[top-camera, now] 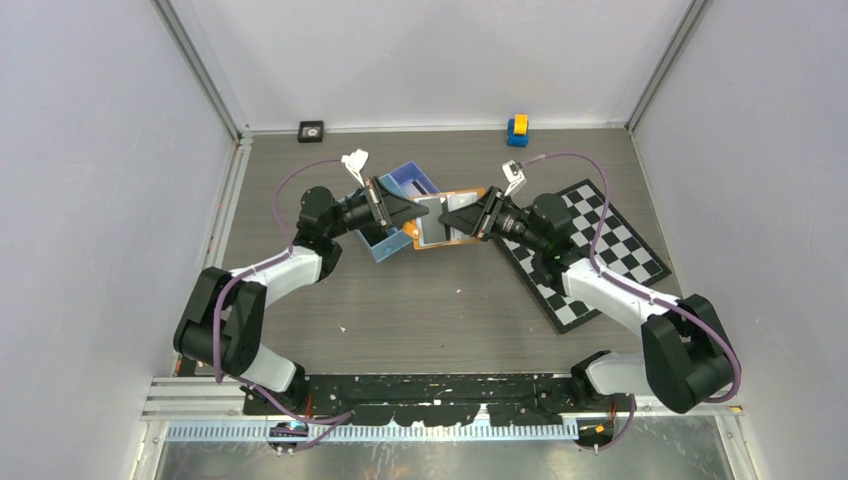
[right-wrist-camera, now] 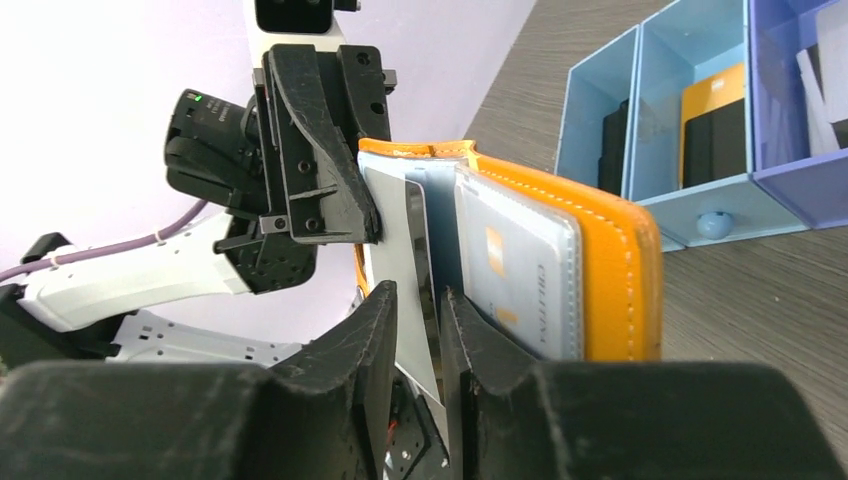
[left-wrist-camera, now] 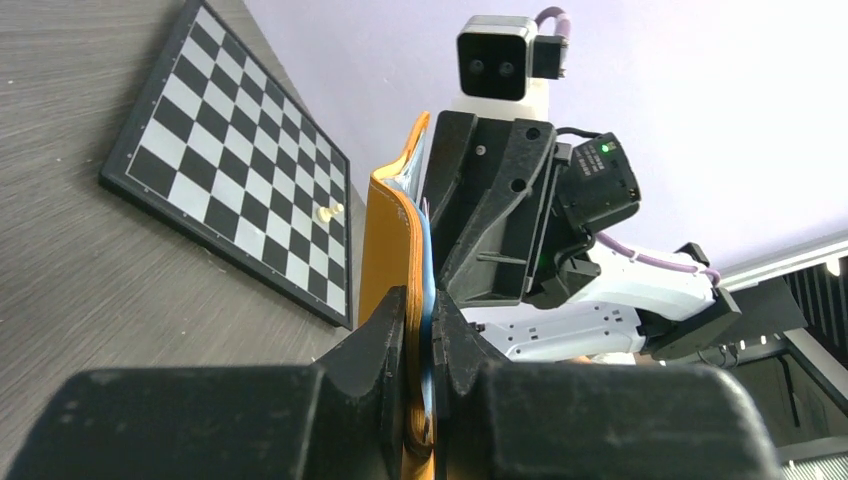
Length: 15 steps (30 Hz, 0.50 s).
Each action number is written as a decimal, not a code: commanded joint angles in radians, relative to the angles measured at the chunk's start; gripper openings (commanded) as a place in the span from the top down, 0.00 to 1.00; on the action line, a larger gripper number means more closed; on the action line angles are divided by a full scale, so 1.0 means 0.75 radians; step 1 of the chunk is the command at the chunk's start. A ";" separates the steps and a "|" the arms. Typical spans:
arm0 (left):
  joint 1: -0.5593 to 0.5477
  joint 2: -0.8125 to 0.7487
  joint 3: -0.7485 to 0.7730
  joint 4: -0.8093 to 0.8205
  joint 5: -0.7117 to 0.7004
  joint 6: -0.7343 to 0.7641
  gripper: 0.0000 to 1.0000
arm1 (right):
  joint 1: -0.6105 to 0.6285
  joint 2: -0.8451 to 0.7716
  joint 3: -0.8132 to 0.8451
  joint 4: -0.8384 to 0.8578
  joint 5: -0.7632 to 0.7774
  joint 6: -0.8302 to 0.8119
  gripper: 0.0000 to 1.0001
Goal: Take the credit cards out of the card holder
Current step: Remove the credit card from the card holder.
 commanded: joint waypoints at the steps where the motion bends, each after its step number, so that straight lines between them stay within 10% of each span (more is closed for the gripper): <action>1: -0.001 -0.011 0.014 0.193 0.065 -0.081 0.92 | -0.007 0.006 -0.039 0.292 -0.080 0.102 0.74; 15: 0.015 0.054 0.004 0.328 0.076 -0.160 0.83 | -0.007 0.009 -0.073 0.484 -0.128 0.191 0.97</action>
